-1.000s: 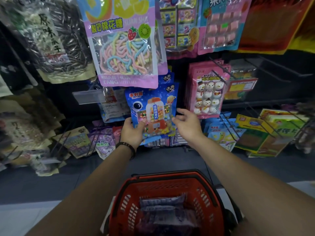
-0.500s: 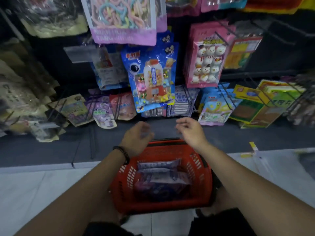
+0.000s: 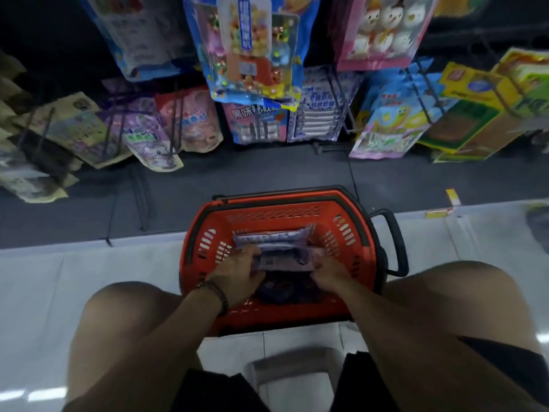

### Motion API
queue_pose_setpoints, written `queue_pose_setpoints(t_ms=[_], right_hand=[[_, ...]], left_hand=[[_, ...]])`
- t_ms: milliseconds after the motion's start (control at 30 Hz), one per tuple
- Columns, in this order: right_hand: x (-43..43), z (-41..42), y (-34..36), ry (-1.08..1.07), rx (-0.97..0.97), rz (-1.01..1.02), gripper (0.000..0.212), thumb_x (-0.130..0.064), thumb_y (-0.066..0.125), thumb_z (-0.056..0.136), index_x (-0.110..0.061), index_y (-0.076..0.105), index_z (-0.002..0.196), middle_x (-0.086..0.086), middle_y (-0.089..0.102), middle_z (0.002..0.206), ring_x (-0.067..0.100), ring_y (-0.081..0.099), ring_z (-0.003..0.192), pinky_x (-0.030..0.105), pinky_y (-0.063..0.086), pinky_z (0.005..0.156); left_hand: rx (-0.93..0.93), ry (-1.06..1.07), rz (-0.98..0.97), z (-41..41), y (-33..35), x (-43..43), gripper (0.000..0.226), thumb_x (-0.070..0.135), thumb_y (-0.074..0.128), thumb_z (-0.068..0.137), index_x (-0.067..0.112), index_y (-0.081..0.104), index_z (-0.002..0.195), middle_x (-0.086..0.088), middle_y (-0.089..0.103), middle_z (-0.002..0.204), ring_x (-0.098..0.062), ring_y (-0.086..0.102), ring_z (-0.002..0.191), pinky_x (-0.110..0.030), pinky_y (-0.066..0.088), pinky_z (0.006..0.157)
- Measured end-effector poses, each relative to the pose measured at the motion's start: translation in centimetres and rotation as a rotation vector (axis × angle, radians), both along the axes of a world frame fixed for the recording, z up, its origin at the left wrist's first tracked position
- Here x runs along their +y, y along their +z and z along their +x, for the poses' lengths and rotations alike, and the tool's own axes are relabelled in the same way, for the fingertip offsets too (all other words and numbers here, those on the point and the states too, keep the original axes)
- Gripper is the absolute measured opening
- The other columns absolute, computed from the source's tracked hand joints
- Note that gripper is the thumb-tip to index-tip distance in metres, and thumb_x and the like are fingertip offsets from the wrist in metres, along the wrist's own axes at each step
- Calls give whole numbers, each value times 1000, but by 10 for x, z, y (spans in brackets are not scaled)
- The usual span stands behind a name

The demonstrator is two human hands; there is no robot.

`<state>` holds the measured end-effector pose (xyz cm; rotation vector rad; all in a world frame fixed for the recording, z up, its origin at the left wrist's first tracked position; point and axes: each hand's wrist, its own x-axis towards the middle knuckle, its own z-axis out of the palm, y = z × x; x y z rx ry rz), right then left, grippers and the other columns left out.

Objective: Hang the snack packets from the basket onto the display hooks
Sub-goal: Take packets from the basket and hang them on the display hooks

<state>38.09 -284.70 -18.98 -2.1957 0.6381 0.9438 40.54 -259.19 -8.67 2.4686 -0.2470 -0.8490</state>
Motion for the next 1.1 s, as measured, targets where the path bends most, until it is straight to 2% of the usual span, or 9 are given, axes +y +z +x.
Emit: queue_pose_setpoints(t_ms=[100,200,267,367,533,733,867,1000,1100], right_hand=[[16,9,-26,-138,69,182,42,-22,65,102,-14,62,143,15,58,152,35,57,137,43,47,116],[38,9,-27,-552,117,500,22,-7,63,103,-17,67,122,14,73,111,37,71,106,48,61,89],[43,9,-30,-755,153,614,22,-4,57,104,-21,65,116,18,74,111,41,72,105,48,62,82],[40,9,-40,-950,173,727,26,-7,53,107,-18,62,129,21,71,123,47,68,118,64,55,105],[37,15,-53,-1115,51,646,10,-24,63,105,-26,66,114,12,70,121,31,67,109,46,58,86],[28,30,-62,-1226,87,820,22,-18,66,102,-21,68,124,15,69,133,35,63,126,55,47,117],[28,27,-53,-1267,8,710,39,-23,70,101,-18,61,139,14,69,130,30,67,113,50,56,98],[22,10,-38,-1177,-134,492,49,-22,90,74,-7,76,119,14,79,108,34,77,100,51,65,88],[4,1,-38,-875,-196,222,35,-43,82,75,-15,83,97,5,83,97,26,79,94,40,65,88]], left_hand=[[12,-8,-3,13,-9,1,44,26,71,97,23,57,139,-8,69,132,-29,66,121,-34,50,102],[29,-2,16,24,-14,6,48,28,70,99,24,55,144,-7,69,135,-29,65,124,-35,50,105],[44,-1,25,26,-18,8,45,29,69,99,26,55,142,-5,69,134,-27,66,123,-36,51,105],[74,-6,21,22,-25,5,43,30,69,98,30,54,139,-1,69,136,-23,66,124,-38,52,107],[138,-97,80,15,-34,-3,60,29,70,99,26,43,153,-6,61,148,-27,62,131,-37,49,105],[144,-96,78,18,-36,-3,61,32,68,100,28,42,155,-7,61,148,-28,62,130,-37,49,104],[175,-76,81,20,-32,1,45,33,66,102,28,52,144,-2,67,140,-24,65,123,-35,51,98],[144,-31,80,25,-24,2,27,33,65,104,22,62,129,-1,72,129,-19,67,111,-28,48,91],[86,37,71,24,-15,4,26,35,68,102,23,65,124,-4,72,126,-22,68,111,-27,47,91]])
